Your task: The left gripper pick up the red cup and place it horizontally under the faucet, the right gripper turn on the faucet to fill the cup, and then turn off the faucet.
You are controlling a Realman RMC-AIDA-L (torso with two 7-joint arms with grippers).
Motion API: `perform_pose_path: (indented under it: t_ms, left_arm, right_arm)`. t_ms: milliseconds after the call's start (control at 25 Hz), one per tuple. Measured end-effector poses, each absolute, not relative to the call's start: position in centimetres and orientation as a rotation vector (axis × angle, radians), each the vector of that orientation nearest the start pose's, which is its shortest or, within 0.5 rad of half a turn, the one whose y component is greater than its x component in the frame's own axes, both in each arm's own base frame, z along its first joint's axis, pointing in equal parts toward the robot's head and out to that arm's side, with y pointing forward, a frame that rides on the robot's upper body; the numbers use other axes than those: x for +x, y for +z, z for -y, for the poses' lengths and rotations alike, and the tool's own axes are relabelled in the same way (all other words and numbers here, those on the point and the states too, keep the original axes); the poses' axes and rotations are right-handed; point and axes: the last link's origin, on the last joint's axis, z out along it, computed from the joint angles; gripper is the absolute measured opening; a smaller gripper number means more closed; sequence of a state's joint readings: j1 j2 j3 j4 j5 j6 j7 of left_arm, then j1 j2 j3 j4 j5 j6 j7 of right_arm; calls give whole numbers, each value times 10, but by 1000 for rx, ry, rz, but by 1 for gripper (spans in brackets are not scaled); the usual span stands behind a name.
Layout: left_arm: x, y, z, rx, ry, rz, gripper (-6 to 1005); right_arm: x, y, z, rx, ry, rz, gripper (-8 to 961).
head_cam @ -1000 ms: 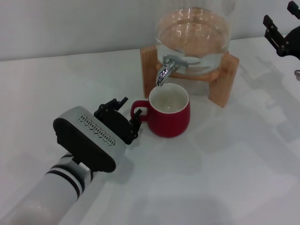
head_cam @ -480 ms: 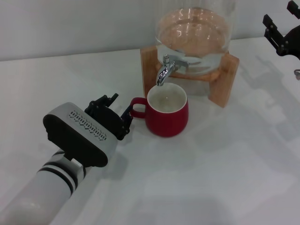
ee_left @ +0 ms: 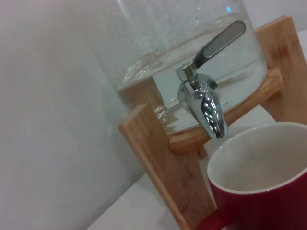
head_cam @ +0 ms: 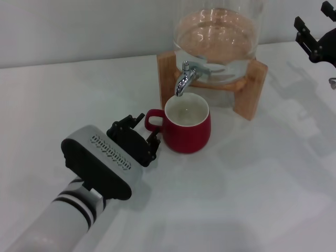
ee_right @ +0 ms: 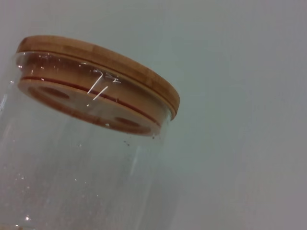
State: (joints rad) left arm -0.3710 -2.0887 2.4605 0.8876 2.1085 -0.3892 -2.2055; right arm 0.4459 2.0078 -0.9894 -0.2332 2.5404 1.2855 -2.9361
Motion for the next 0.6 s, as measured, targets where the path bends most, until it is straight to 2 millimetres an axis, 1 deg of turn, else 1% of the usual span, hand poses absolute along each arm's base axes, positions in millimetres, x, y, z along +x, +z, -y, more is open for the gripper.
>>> perform_pose_path:
  t_ms: [280, 400, 480, 600]
  left_arm:
    - [-205, -146, -291, -2199, -206, 52, 421]
    - [-203, -143, -283, -2163, -212, 26, 421]
    - [-201, -140, -280, -2130, -218, -2, 421]
    - [-195, -127, -273, -2015, -214, -84, 422]
  right_arm:
    - [316, 65, -358, -1644, 674, -119, 634]
    - [315, 64, -358, -1645, 678, -116, 634]
    - [315, 65, -358, -1643, 679, -115, 634]
    - [316, 66, -357, -1638, 679, -112, 634]
